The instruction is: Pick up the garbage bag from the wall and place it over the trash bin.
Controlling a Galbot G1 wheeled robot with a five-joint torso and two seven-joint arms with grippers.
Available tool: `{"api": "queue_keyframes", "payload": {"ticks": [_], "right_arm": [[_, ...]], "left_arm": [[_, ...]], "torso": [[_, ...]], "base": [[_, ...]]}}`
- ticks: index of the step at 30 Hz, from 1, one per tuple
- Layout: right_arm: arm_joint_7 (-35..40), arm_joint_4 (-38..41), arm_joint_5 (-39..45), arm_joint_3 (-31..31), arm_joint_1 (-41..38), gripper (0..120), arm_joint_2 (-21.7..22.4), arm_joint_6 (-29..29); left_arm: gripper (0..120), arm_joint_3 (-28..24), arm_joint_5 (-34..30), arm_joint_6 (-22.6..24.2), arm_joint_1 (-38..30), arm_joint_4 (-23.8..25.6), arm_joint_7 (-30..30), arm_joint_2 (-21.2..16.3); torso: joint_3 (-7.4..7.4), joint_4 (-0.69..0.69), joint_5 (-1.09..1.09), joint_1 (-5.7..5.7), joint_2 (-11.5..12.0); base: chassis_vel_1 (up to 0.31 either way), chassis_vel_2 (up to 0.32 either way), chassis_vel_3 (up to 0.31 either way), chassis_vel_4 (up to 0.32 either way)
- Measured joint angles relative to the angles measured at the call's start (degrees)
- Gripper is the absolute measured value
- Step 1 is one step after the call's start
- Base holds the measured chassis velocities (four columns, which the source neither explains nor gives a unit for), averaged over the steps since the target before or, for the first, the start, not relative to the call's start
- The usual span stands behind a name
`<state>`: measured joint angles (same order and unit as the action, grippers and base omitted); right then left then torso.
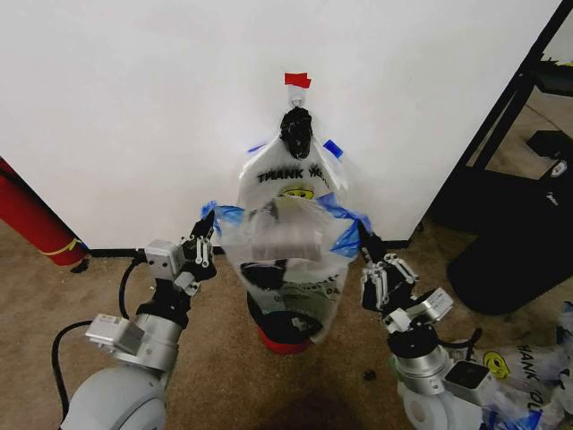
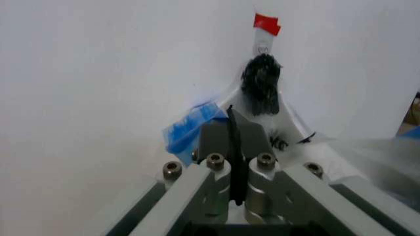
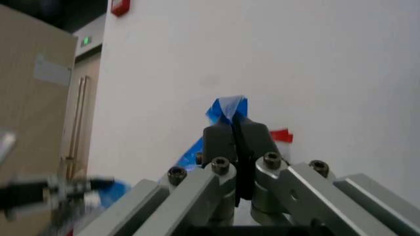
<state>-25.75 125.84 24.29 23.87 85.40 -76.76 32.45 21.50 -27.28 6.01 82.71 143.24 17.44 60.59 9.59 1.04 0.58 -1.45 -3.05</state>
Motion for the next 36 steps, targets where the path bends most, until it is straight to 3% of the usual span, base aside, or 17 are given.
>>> {"api": "queue_keyframes", "payload": {"ticks": [6, 14, 20, 27, 36], "right_arm": [[-2.0, -10.2, -5.5, -0.9, -2.9, 0, -1.6, 4.3], [-2.6, -17.7, -7.8, -2.7, -7.3, 0, -4.0, 5.5], [-2.8, -16.9, -6.8, -1.9, -7.6, 0, -3.0, 4.8], [-5.9, -11.4, -0.2, 0.5, -5.6, 0, -1.5, 4.0], [-7.7, -8.8, 1.0, 3.3, -4.6, 0, -1.4, 4.2]], "left_arm": [[0, -0.6, 2.4, -2.6, -0.4, 0.0, -0.3, 1.7], [0, -0.6, 3.1, -3.7, -1.0, 0.0, -0.5, 2.7], [0, -2.1, 1.5, -4.5, -0.2, -1.5, -0.3, 4.4], [0, -3.0, -2.5, -6.3, -0.8, -1.4, -2.6, 4.9], [0, -3.1, -3.6, -7.4, 0.2, -1.3, -4.1, 5.0]], "torso": [[0.0, -0.01, -0.02, 0.0, 0.0], [0.01, -0.01, -0.02, 0.0, 0.0], [0.0, -0.01, 0.0, 0.0, 0.0], [0.0, 0.0, -0.01, 0.0, 0.0], [0.0, 0.0, -0.01, 0.0, 0.0]], "base": [[0.0, 0.0, 0.0, 0.0], [0.0, 0.0, 0.0, 0.0], [0.0, 0.0, 0.0, 0.0], [0.0, 0.0, 0.0, 0.0], [0.0, 0.0, 0.0, 0.0]]}}
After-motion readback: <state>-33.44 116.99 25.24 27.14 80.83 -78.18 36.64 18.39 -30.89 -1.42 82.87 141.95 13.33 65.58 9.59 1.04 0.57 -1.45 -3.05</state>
